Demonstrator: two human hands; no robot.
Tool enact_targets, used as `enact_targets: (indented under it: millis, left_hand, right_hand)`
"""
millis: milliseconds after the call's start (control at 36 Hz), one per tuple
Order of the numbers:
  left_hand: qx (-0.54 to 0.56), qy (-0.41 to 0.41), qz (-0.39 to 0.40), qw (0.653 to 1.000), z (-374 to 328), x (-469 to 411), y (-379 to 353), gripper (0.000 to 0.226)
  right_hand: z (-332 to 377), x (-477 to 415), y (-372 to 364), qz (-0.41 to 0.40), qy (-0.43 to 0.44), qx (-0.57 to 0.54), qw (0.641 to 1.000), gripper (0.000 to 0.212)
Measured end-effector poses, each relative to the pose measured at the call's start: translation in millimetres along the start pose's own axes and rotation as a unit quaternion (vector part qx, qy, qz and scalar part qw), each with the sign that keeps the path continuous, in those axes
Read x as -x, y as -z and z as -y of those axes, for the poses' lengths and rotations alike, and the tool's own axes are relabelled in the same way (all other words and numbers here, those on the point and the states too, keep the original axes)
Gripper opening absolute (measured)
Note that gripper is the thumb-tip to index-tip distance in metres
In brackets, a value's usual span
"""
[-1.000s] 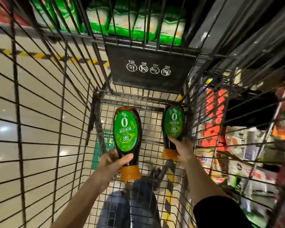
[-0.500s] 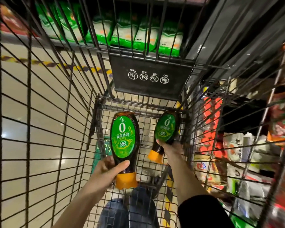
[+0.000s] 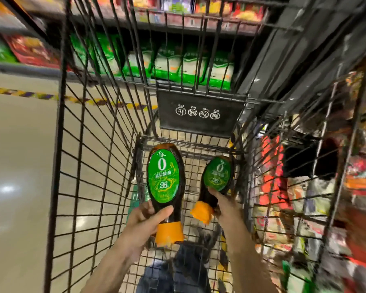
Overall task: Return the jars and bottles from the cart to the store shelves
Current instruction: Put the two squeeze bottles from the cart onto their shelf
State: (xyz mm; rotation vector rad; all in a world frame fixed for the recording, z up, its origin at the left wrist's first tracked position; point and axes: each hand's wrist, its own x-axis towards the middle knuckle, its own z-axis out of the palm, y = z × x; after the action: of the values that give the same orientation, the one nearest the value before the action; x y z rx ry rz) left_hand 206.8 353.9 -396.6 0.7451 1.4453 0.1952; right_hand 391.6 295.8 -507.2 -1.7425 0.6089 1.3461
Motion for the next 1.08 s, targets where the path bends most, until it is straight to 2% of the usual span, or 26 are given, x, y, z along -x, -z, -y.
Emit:
enact_targets:
  millis: [28, 111, 139, 222, 306, 333, 389, 417, 444, 472, 556, 583, 611, 667, 694, 806, 861, 972, 1056, 1083]
  left_hand:
    - [0.003, -0.002, -0.001, 1.000, -1, 4, 2, 0.018]
    - [0.024, -0.009, -0.010, 1.000, -8, 16, 8, 0.045]
    - [0.023, -0.016, -0.019, 0.999, -8, 18, 11, 0.047]
    - [0.013, -0.040, -0.028, 0.999, -19, 36, 13, 0.035]
    - [0.031, -0.062, -0.016, 0.997, -26, 49, 15, 0.032]
    - [0.051, -0.074, -0.011, 0.996, -32, 57, 16, 0.036]
    - [0.056, -0.090, 0.027, 0.994, -42, 66, 18, 0.058]
    - [0.046, -0.097, 0.050, 0.993, -48, 73, 19, 0.047]
    - [0.027, -0.112, 0.073, 0.991, -57, 87, 20, 0.027]
    - [0.017, -0.131, 0.096, 0.987, -63, 98, 22, 0.021]
    - [0.000, -0.186, 0.126, 0.974, -76, 125, 31, 0.026]
    - [-0.007, -0.196, 0.141, 0.970, -79, 132, 37, 0.022]
    - [-0.008, -0.204, 0.146, 0.968, -84, 142, 41, 0.025]
    - [-0.004, -0.219, 0.160, 0.962, -94, 161, 50, 0.067]
    - [-0.010, -0.235, 0.170, 0.957, -99, 171, 53, 0.072]
    - [-0.022, -0.278, 0.219, 0.935, -114, 211, 52, 0.030]
    - [-0.016, -0.300, 0.249, 0.921, -117, 239, 44, 0.034]
    - [-0.053, -0.349, 0.317, 0.880, -114, 292, 26, 0.048]
    - [-0.061, -0.375, 0.365, 0.850, -104, 325, 12, 0.054]
    - [-0.065, -0.384, 0.384, 0.837, -98, 342, 7, 0.054]
  right_hand:
    - [-3, 9, 2, 0.013, 0.007, -0.006, 1.000, 0.077]
    - [-6, 39, 8, 0.048, 0.045, -0.012, 0.998, 0.061]
    - [-6, 48, 10, 0.052, 0.051, -0.019, 0.997, 0.059]
    - [-2, 81, 15, 0.060, 0.070, -0.022, 0.995, 0.071]
    - [1, 115, 21, 0.080, 0.110, -0.020, 0.991, 0.068]
    - [1, 131, 23, 0.088, 0.119, -0.024, 0.989, 0.071]
    - [1, 157, 27, 0.099, 0.142, -0.036, 0.984, 0.082]
    - [1, 172, 30, 0.103, 0.168, -0.045, 0.979, 0.086]
    - [-1, 187, 33, 0.109, 0.195, -0.058, 0.973, 0.086]
    - [-2, 204, 36, 0.109, 0.214, -0.065, 0.969, 0.080]
    - [-7, 258, 45, 0.117, 0.268, -0.096, 0.952, 0.022]
    - [-9, 276, 46, 0.116, 0.288, -0.102, 0.945, 0.018]
    - [-12, 290, 47, 0.109, 0.310, -0.104, 0.939, 0.019]
    - [-22, 317, 48, 0.093, 0.363, -0.115, 0.920, 0.022]
    - [-28, 330, 51, 0.095, 0.379, -0.131, 0.911, 0.028]
    - [-46, 388, 64, 0.066, 0.438, -0.194, 0.876, 0.032]
    - [-57, 413, 78, 0.047, 0.464, -0.207, 0.860, 0.053]
    - [-87, 462, 116, 0.005, 0.514, -0.243, 0.823, 0.046]
    - [-113, 498, 146, -0.040, 0.556, -0.270, 0.785, 0.079]
    - [-123, 510, 158, -0.055, 0.566, -0.285, 0.772, 0.084]
